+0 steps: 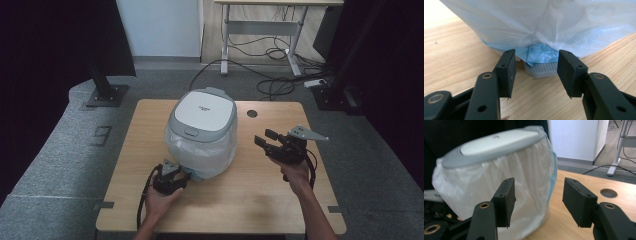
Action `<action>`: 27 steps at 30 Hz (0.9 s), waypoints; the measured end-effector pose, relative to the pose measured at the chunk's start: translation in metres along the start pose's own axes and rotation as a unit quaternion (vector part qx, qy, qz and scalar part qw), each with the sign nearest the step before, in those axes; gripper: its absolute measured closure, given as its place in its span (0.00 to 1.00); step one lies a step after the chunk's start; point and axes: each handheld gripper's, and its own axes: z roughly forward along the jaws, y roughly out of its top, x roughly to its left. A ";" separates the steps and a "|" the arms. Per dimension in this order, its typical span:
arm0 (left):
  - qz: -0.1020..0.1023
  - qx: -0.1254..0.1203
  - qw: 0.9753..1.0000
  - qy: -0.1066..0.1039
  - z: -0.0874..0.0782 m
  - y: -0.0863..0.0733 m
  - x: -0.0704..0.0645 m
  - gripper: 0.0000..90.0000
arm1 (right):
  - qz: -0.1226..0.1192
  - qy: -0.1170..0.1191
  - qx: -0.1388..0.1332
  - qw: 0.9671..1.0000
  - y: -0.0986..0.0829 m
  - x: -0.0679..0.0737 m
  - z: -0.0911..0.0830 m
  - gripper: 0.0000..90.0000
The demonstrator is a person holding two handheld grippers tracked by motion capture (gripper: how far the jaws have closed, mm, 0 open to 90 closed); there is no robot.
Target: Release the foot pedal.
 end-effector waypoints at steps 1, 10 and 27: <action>0.004 0.000 1.000 0.001 -0.002 0.000 0.000 0.53 | 0.000 0.001 0.005 1.000 -0.005 -0.003 -0.001 0.46; 0.002 -0.005 1.000 -0.008 -0.012 -0.002 0.005 0.50 | -0.004 -0.011 0.032 0.999 -0.042 -0.024 -0.009 0.46; -0.018 0.006 1.000 -0.010 -0.019 -0.011 0.011 0.49 | -0.001 -0.074 0.096 0.993 -0.111 -0.066 -0.025 0.45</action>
